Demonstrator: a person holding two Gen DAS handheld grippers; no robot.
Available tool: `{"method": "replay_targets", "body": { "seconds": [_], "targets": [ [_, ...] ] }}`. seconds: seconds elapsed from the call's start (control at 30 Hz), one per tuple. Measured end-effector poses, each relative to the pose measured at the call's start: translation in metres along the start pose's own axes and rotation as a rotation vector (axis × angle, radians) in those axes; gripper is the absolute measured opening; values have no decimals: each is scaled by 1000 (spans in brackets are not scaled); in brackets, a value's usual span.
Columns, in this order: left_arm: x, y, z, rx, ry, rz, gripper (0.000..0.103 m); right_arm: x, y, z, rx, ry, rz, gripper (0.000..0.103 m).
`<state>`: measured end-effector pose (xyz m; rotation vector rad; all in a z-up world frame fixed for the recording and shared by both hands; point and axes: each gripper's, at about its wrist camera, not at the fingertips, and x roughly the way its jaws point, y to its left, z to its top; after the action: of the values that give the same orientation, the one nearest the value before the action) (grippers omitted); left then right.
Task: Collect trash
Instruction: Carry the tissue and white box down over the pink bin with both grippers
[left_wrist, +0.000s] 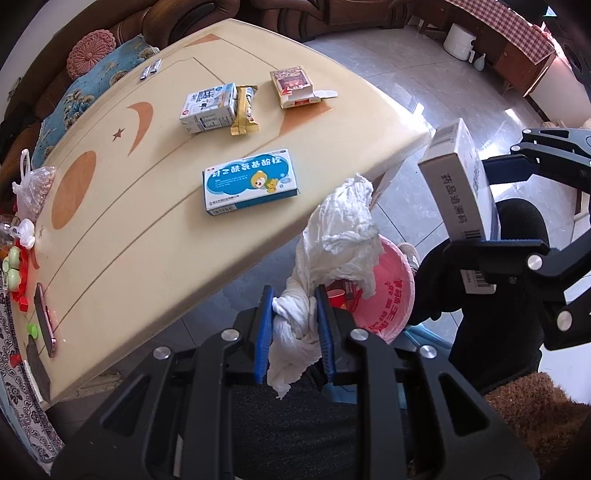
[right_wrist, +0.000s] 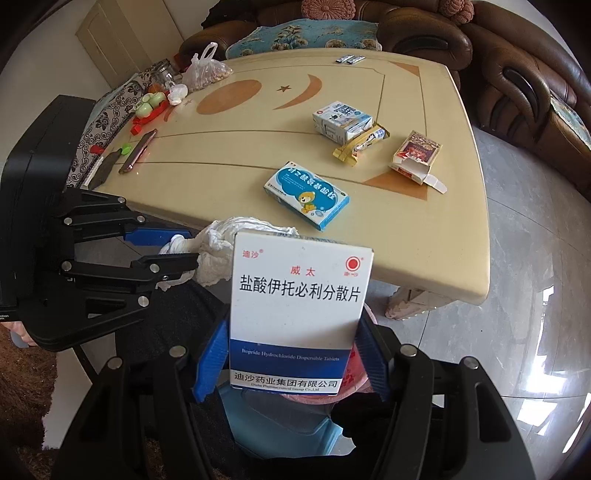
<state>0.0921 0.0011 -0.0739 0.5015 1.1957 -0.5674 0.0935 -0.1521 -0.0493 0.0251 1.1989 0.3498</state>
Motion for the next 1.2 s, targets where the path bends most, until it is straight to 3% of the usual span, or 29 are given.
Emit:
{"method": "replay_targets", "body": {
  "seconds": [0.23, 0.6, 1.2],
  "targets": [
    [28, -22, -22, 33, 2, -16, 23, 28, -4, -28, 9, 20, -14, 62],
    [94, -42, -42, 41, 100, -95, 23, 84, -16, -64, 11, 69, -67, 62],
    [233, -38, -47, -132, 316, -225, 23, 208, -68, -105, 146, 222, -57, 62]
  ]
}}
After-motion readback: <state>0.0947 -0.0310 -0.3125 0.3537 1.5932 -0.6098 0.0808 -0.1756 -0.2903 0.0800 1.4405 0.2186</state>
